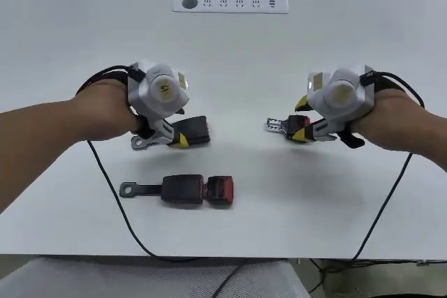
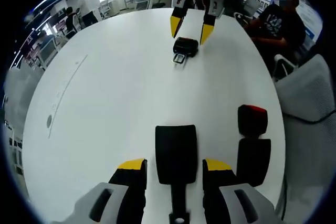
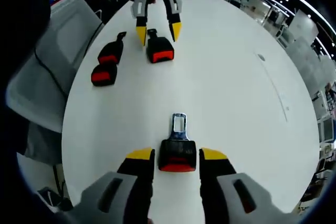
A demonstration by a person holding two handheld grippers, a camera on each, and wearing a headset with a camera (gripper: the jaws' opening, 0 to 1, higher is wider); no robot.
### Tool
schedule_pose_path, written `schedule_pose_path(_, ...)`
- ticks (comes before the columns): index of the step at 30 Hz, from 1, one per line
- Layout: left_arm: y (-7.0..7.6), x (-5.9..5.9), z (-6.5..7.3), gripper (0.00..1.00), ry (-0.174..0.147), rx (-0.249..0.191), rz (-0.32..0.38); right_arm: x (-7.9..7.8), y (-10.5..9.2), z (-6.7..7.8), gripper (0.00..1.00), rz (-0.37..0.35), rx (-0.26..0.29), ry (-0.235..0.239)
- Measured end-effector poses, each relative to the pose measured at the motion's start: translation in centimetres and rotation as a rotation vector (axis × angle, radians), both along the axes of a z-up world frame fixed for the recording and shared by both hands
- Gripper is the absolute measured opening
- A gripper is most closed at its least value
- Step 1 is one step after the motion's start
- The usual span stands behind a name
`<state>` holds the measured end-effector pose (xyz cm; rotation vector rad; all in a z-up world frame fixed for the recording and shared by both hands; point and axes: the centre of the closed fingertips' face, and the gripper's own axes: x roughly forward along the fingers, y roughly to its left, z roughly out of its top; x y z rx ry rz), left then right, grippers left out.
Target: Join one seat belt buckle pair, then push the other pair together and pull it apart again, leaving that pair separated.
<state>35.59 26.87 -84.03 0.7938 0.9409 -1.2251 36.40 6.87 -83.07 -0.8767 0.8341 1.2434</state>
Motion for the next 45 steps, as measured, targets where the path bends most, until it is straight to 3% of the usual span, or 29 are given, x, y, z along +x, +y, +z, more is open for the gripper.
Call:
schedule_pose_path(5,0.7,-0.2,-1.0,0.42,0.015,0.032,-0.024,-0.2,-0.3,-0.9,0.35,-0.001,-0.007,0.021)
schedule_pose_path(9,0.8,-0.7,-1.3,0.34,0.026,0.037,-0.066,-0.1,-0.5,-1.6,0.34,0.017,-0.022,0.025)
schedule_pose_path(12,0.8,-0.7,-1.2,0.33,0.018,0.037,-0.086,-0.2,-1.0,-2.4,0.35,0.058,-0.051,0.021)
schedule_pose_path(13,0.8,-0.7,-1.3,0.33,0.017,0.038,-0.09,-0.2,-0.9,-2.4,0.35,0.101,-0.053,0.006)
schedule_pose_path(15,0.9,-0.7,-1.4,0.33,0.011,0.041,-0.112,-0.2,-0.9,-2.3,0.34,0.094,-0.049,0.014)
schedule_pose_path(18,1.0,-0.8,-1.7,0.33,-0.013,0.07,-0.174,-0.3,-0.8,-2.2,0.34,0.139,-0.051,0.002)
schedule_pose_path(21,1.0,-0.6,-1.7,0.33,0.011,0.07,-0.152,-0.2,-0.8,-2.3,0.34,0.147,-0.055,0.003)
schedule_pose_path(27,1.0,-0.6,-1.9,0.33,0.012,0.076,-0.172,-0.3,-0.4,-2.2,0.34,0.14,-0.055,0.009)
schedule_pose_path(36,0.8,-0.6,-1.9,0.32,-0.006,0.099,-0.186,-1.1,3.3,-2.3,0.34,0.117,-0.003,0.021)
schedule_pose_path(45,0.8,-0.6,-1.8,0.32,-0.011,0.088,-0.174,-1.5,8.0,-2.2,0.34,0.078,0.046,0.025)
